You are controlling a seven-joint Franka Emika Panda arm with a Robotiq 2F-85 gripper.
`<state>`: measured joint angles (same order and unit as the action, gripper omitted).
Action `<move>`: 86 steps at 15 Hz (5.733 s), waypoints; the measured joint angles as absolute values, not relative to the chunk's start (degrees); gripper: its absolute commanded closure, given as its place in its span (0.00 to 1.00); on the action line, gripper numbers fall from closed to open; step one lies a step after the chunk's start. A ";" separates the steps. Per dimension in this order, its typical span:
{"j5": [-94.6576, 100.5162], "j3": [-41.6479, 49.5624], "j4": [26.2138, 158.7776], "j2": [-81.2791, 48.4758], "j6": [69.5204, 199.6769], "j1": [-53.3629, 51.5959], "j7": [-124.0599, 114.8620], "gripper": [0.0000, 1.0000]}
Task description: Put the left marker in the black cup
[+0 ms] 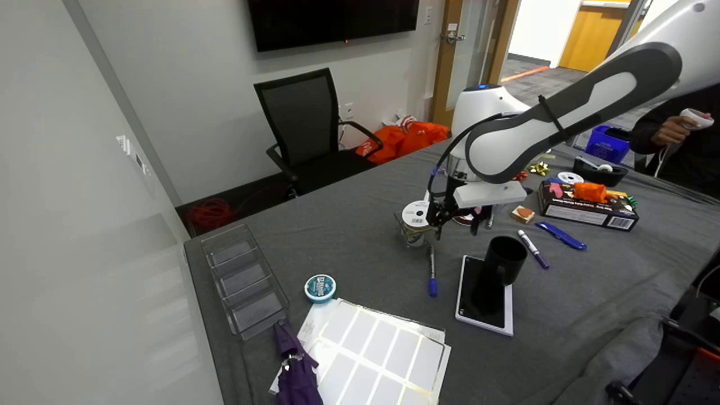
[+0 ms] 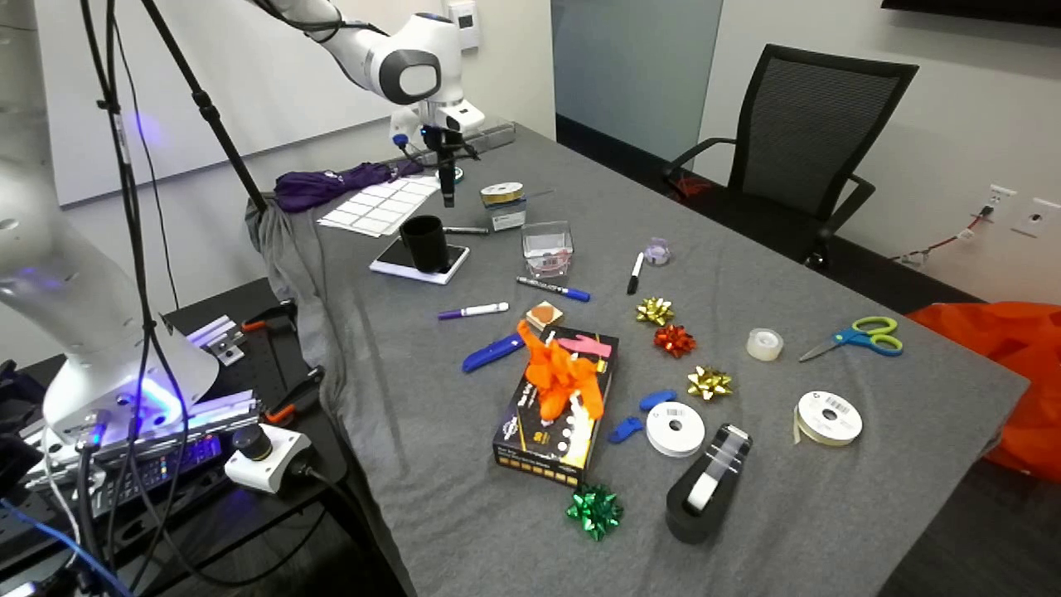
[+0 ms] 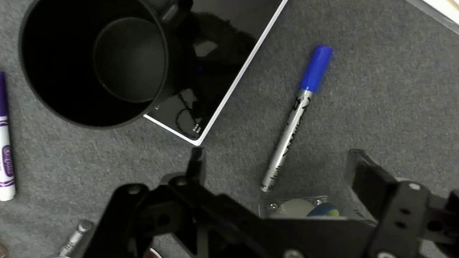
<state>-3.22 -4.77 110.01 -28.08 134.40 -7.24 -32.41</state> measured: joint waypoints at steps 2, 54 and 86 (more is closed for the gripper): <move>-6.51 -4.74 110.00 -29.31 136.58 -6.89 -30.20 0.00; -6.46 1.75 102.52 -42.20 145.72 -15.33 -45.86 0.96; -9.61 1.15 120.43 -16.23 111.88 -3.95 -22.53 0.96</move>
<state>-9.61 1.15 120.43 -16.23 111.88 -3.95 -22.53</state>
